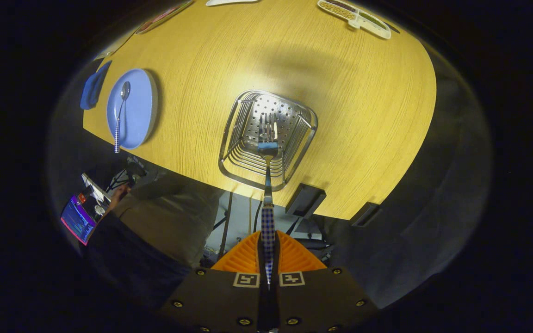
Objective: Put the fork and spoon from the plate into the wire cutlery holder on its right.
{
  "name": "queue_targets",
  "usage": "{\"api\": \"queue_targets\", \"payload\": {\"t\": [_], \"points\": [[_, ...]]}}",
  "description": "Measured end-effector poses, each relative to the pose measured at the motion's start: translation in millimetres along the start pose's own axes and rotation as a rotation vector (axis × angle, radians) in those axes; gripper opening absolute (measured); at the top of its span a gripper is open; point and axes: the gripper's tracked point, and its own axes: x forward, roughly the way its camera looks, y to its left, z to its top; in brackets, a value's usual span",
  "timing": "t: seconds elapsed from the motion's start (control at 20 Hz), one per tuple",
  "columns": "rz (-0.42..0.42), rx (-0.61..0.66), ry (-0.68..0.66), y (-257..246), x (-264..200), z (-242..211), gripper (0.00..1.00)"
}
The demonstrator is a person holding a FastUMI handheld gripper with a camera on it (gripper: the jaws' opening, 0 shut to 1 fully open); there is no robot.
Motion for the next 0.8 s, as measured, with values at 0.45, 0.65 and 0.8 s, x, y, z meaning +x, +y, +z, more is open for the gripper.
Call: {"api": "queue_targets", "payload": {"t": [0.45, 0.65, 0.8], "points": [[0.001, 0.043, 0.092, -6, 9, 29, 0.05], [-0.01, 0.035, 0.094, -7, 9, 33, 0.08], [-0.019, 0.034, 0.079, -7, 7, 35, 0.13]]}}
